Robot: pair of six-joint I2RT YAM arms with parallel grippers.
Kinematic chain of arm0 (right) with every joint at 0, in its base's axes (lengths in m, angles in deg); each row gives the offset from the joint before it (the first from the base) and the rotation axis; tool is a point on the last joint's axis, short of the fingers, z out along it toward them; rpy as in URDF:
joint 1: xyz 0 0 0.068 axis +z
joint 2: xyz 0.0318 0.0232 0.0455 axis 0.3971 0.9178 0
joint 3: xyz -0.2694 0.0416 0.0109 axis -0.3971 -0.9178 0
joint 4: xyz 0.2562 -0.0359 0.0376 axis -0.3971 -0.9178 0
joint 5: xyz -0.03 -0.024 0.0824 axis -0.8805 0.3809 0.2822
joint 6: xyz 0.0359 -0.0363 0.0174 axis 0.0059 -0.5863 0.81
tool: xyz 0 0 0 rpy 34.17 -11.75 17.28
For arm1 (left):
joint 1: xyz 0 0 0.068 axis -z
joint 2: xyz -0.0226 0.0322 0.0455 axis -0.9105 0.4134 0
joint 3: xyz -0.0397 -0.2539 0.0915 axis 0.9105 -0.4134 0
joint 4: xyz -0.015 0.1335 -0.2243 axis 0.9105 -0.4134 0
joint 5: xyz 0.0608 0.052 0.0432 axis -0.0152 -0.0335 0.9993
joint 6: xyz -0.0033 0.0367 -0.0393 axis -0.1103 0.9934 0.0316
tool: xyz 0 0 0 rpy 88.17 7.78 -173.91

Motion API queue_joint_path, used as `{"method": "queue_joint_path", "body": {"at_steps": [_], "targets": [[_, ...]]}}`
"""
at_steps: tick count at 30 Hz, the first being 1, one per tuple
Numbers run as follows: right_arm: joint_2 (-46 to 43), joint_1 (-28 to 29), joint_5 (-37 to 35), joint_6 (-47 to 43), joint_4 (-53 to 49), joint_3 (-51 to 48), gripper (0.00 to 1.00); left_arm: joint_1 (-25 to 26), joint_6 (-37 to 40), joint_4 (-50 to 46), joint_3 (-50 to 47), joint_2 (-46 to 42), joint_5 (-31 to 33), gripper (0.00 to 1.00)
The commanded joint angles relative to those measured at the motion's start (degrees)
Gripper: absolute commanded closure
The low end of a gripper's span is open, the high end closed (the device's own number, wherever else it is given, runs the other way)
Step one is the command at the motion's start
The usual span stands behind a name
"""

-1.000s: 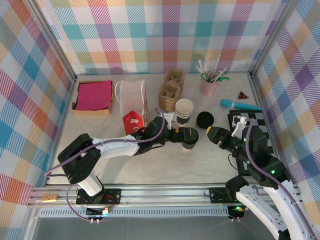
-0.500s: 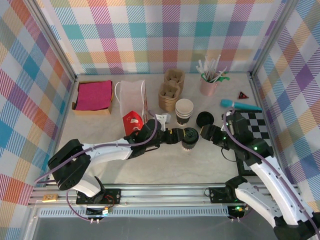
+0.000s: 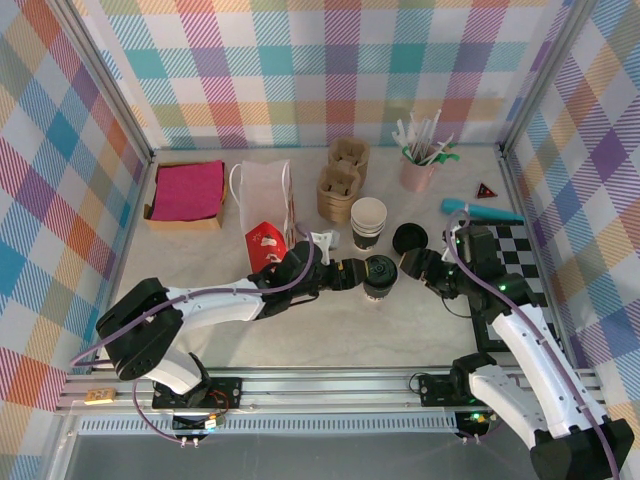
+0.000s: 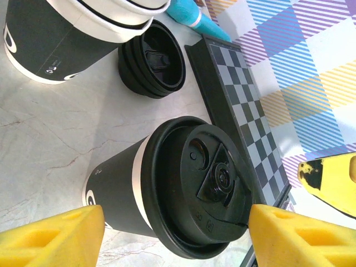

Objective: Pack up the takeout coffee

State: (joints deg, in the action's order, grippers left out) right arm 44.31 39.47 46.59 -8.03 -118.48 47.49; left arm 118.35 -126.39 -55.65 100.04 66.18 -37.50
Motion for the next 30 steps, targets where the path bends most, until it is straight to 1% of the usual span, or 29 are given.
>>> {"method": "queue_joint_path", "body": {"at_steps": [1,30], "targets": [[0.1,-0.5,2.1,-1.0,1.8,-0.5,0.33,0.7,-0.8,2.4,2.0,1.2,-0.4,0.31],[-1.5,-1.0,1.9,-0.7,1.8,-1.0,0.35,2.0,-1.0,3.5,4.9,4.3,-1.6,0.32]]}}
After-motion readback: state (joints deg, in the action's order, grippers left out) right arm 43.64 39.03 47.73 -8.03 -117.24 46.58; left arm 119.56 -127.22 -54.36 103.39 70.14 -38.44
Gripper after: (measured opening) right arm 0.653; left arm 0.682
